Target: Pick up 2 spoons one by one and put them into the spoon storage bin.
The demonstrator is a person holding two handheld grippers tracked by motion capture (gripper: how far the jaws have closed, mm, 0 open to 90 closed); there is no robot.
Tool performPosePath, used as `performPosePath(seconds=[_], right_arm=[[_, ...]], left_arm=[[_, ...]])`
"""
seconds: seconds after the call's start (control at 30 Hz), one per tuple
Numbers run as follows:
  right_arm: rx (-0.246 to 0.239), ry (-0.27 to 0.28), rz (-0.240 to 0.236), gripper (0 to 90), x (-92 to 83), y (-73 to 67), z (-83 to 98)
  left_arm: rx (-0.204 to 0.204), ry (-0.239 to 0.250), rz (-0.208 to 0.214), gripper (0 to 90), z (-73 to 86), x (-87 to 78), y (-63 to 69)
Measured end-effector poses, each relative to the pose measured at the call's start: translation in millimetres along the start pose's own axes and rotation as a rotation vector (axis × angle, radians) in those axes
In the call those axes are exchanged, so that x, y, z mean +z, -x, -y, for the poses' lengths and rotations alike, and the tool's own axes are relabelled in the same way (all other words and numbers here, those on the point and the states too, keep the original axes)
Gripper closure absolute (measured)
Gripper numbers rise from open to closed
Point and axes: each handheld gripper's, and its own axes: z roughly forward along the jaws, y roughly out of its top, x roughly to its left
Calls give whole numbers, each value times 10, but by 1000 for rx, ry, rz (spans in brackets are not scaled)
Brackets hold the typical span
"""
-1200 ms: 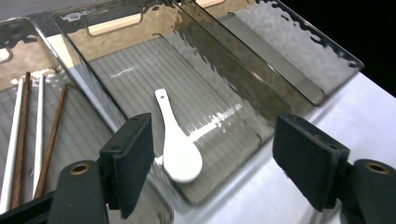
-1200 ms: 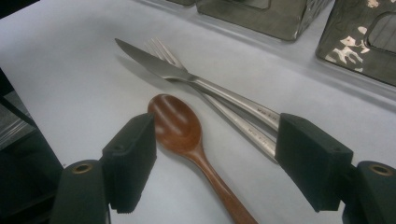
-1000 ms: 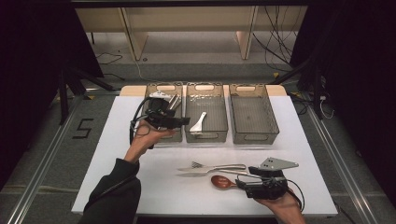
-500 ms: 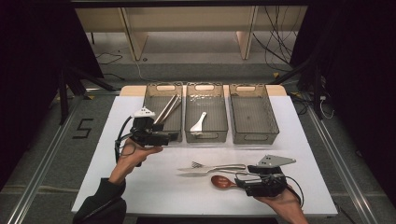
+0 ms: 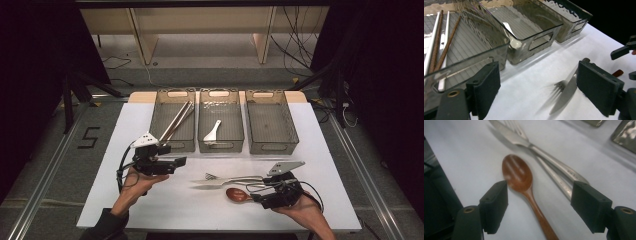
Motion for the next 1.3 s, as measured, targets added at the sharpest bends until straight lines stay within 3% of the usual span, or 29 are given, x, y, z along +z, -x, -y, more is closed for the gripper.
performPosePath(seconds=[0.27, 0.37, 0.53, 0.8, 1.3], right_arm=[[-87, -175, 0, 386, 155, -48, -62], [-103, -221, 7, 431, 208, -47, -72], [-118, -286, 18, 487, 279, -46, -79], [-136, -332, 15, 559, 348, -48, -101], [-171, -383, 55, 723, 398, -110, -141]], left_arm=[[16, 19, -27, 189, 206, -109, 13], [7, 14, -25, 187, 264, -127, -5], [27, 13, -45, 187, 329, -149, 11], [29, 38, -62, 187, 377, -193, 0], [33, 28, -78, 187, 447, -201, 7]])
